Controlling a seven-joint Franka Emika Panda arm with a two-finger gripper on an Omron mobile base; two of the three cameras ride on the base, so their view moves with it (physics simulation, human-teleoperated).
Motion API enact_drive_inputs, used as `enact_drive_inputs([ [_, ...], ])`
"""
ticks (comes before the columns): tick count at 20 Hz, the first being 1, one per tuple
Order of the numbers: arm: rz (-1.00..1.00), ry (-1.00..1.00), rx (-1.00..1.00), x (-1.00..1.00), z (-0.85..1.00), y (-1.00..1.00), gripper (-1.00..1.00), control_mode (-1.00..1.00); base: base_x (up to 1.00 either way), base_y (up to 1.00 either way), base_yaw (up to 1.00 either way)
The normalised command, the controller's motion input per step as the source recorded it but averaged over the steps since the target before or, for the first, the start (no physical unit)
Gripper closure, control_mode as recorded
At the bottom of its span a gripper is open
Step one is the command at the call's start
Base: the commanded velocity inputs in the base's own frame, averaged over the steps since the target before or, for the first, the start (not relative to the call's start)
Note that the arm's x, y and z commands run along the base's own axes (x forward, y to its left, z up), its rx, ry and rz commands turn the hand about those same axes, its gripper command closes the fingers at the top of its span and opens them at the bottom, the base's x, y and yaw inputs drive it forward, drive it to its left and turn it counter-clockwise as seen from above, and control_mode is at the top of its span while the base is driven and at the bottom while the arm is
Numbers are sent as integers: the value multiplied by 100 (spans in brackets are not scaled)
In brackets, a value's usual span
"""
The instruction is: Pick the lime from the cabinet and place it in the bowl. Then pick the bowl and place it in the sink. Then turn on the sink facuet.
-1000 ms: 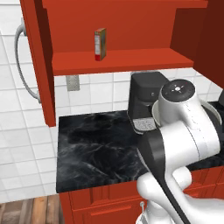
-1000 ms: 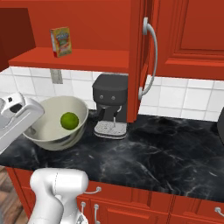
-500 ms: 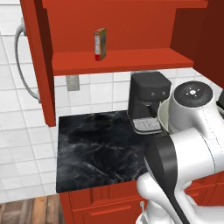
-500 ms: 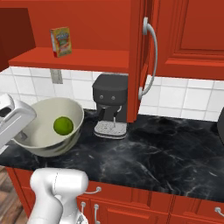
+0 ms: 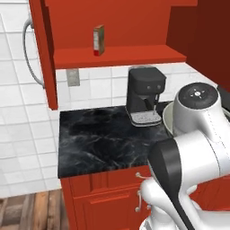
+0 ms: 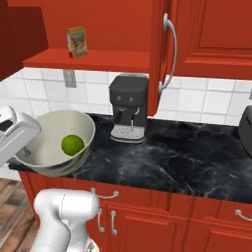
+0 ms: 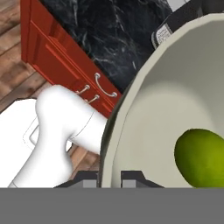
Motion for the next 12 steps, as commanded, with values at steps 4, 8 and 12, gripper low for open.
enact_drive_inputs([
  [4,0,0,0,0,0,0,100,100,-40,3,-27],
  [8,0,0,0,0,0,0,100,100,-1,0,-39],
  [12,0,0,0,0,0,0,100,100,-1,0,-49],
])
